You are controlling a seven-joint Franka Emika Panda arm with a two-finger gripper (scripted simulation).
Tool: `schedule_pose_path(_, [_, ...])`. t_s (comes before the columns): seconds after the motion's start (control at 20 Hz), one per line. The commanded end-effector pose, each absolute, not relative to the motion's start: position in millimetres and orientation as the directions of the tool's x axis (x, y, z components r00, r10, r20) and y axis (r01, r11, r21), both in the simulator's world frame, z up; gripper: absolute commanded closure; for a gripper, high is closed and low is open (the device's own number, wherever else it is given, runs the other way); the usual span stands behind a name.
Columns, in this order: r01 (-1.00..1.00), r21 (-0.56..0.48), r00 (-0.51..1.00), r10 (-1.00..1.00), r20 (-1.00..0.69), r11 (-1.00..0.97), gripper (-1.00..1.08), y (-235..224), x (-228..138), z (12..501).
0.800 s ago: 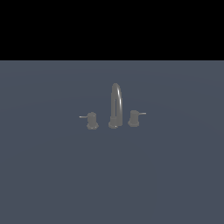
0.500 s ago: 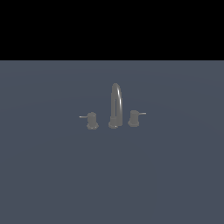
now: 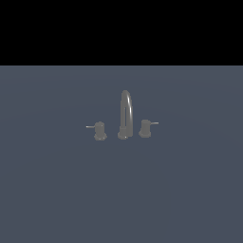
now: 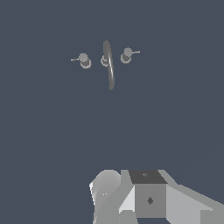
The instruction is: Turn on the faucet by rotating a designated handle.
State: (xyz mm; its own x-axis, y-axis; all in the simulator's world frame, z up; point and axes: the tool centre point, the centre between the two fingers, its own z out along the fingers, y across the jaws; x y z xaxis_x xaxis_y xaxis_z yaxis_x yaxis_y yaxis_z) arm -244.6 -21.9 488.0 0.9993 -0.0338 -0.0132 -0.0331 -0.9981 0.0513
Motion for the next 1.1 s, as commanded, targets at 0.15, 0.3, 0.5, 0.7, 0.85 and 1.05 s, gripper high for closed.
schedule_pose_path(0.15, [-0.060, 0.044, 0.998, -0.061, -0.013, -0.997, 1.08, -22, -234, 485])
schedule_pose_path(0.3, [-0.088, 0.037, 0.996, -0.089, -0.012, -0.995, 1.08, -23, -223, 482])
schedule_pose_path(0.5, [-0.140, 0.024, 0.990, -0.141, -0.012, -0.990, 1.08, -24, -203, 476])
schedule_pose_path(0.7, [-0.211, 0.009, 0.977, -0.211, -0.014, -0.977, 1.08, -26, -177, 465])
schedule_pose_path(0.85, [-0.276, -0.004, 0.961, -0.276, -0.017, -0.961, 1.08, -29, -153, 454])
schedule_pose_path(1.05, [-0.366, -0.019, 0.930, -0.366, -0.022, -0.930, 1.08, -33, -120, 436])
